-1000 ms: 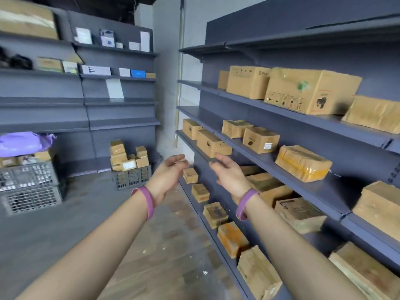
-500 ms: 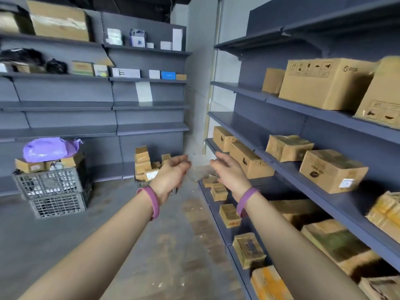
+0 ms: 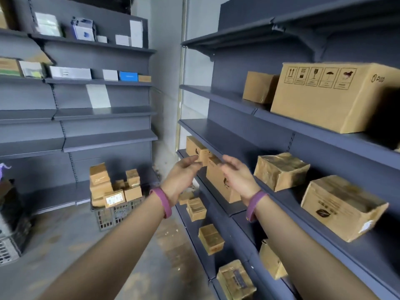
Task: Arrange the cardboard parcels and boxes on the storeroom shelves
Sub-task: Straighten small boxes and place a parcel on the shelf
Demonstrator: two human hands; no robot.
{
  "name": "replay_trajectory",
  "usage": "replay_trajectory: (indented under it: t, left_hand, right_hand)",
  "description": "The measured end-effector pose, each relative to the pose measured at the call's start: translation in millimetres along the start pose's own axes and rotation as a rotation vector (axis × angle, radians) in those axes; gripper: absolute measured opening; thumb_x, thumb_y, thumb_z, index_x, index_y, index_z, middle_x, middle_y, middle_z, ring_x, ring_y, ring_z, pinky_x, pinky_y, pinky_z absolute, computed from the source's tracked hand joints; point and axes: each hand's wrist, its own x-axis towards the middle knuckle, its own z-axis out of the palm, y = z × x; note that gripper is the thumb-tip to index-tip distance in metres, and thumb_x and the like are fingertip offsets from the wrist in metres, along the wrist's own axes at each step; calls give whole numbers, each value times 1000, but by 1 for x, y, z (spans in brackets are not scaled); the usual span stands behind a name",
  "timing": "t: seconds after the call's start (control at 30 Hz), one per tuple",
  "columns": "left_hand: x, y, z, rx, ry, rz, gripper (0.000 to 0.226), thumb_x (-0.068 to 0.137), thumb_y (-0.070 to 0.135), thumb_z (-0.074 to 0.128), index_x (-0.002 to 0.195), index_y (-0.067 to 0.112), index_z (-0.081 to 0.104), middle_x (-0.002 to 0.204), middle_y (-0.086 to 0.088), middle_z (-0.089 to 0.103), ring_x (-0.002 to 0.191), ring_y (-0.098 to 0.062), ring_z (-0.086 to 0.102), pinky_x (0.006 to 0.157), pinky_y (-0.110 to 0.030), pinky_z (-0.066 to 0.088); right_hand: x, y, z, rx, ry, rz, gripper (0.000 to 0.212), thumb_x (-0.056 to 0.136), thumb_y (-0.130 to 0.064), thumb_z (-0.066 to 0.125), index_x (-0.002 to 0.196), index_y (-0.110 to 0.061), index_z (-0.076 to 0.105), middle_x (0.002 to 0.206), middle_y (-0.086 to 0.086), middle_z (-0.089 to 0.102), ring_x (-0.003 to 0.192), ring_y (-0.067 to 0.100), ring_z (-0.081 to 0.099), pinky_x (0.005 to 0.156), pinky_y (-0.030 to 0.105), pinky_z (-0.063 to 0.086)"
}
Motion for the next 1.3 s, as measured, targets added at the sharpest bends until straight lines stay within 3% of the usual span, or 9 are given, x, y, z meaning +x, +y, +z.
replay_trajectory:
  t: [0.07, 0.17, 0.33, 0.47, 0.7, 0.87, 1.1, 1.2, 1.3]
  left_hand:
    - [37, -5, 12, 4, -59, 4, 33, 103, 26, 53, 136, 27, 54, 117, 6, 60, 106, -12, 54, 89, -30, 48]
    - [96, -16, 34, 16, -169, 8, 34, 102, 29, 55, 136, 29, 56, 130, 5, 59, 115, -12, 55, 88, -29, 50]
    - [192, -28, 76, 19, -409, 4, 37, 102, 24, 56, 139, 23, 55, 134, 0, 58, 115, -12, 55, 94, -28, 44]
    - [243, -36, 112, 39, -566, -3, 36, 101, 22, 56, 137, 20, 55, 114, 9, 61, 90, -5, 57, 79, -23, 47]
    - [285, -60, 167, 132, -779, -10, 59, 101, 23, 57, 155, 22, 33, 154, -5, 42, 138, -18, 44, 104, -27, 35]
    - [305, -89, 199, 201, -794, -65, 76, 98, 20, 60, 160, 23, 15, 161, -6, 31, 146, -21, 34, 116, -33, 27]
    - [319, -115, 220, 333, -870, -14, 63, 99, 15, 56, 156, 25, 32, 151, 2, 44, 139, -21, 42, 110, -30, 32]
    - [316, -120, 221, 338, -869, 57, 55, 98, 14, 56, 151, 25, 43, 139, 2, 57, 128, -20, 53, 100, -26, 40]
    - [314, -122, 215, 196, -794, 104, 46, 96, 19, 64, 141, 17, 56, 133, -1, 64, 123, -20, 59, 106, -36, 46]
  right_hand:
    - [25, 11, -8, 23, 55, 18, 39, 101, -12, 53, 140, -8, 48, 118, 0, 59, 97, 7, 56, 88, 16, 45]
    - [63, 32, -21, -42, 171, 64, 46, 101, -16, 54, 146, -9, 44, 138, 5, 53, 125, 16, 52, 81, 15, 44]
    - [122, 62, -47, -112, 431, 107, 45, 99, -19, 57, 142, -8, 50, 140, 5, 55, 129, 19, 51, 109, 35, 43]
    - [141, 79, -66, -77, 622, 185, 37, 99, -16, 58, 135, -11, 55, 131, 6, 58, 112, 16, 53, 92, 28, 44]
    - [136, 115, -100, -259, 935, 303, 30, 95, -19, 63, 123, -6, 60, 109, 9, 64, 84, 12, 59, 62, 9, 42]
    - [140, 143, -110, -210, 917, 370, 45, 92, -28, 69, 127, -6, 51, 112, 1, 56, 102, 17, 57, 92, 34, 46]
    - [164, 179, -105, -321, 785, 384, 42, 93, -24, 64, 131, -13, 53, 121, 7, 66, 108, 27, 63, 94, 41, 51]
    - [164, 182, -101, -298, 860, 365, 35, 94, -26, 62, 129, -18, 57, 111, 2, 70, 99, 25, 67, 85, 38, 53]
    - [155, 175, -98, -289, 929, 299, 23, 99, -24, 56, 120, -20, 64, 104, -3, 72, 98, 21, 68, 84, 32, 50]
